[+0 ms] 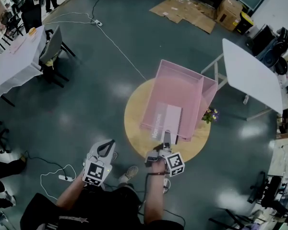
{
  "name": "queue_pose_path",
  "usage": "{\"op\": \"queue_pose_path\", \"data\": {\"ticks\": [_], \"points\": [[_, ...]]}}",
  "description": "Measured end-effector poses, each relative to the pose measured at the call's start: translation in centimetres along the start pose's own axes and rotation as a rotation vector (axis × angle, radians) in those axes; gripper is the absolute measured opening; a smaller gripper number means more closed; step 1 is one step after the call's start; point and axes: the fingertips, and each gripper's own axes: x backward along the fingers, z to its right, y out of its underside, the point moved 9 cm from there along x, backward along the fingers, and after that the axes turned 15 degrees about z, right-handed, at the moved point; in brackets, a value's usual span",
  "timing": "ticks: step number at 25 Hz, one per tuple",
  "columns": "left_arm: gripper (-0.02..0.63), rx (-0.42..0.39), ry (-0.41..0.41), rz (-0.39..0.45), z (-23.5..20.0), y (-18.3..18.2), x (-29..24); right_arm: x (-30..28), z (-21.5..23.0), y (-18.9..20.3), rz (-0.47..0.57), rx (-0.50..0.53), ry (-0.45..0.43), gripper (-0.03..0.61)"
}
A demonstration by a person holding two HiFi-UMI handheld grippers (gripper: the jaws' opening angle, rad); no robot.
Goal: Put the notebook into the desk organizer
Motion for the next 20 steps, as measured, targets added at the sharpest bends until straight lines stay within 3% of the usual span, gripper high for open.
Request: {"op": "queue_pose_path", "data": {"ticks": [6,16,20], "points": [[0.011,-0.004,-0.008,0.001,-0.1,0.1,0.8,-1.0,0.6,0.4,-0.002,0.04,0.021,0.371],[0.011,-0.01,-0.007,0.025,0.2,-0.6,1.7,0.7,0.7,0.0,-0.007,0.074,0.038,0.373],[0.011,-0.01,0.007,0.051,1.1,-1.1,1.9,2.2,-0.2,-0.8,-0.023,0.174,-0.006,0.373]]}}
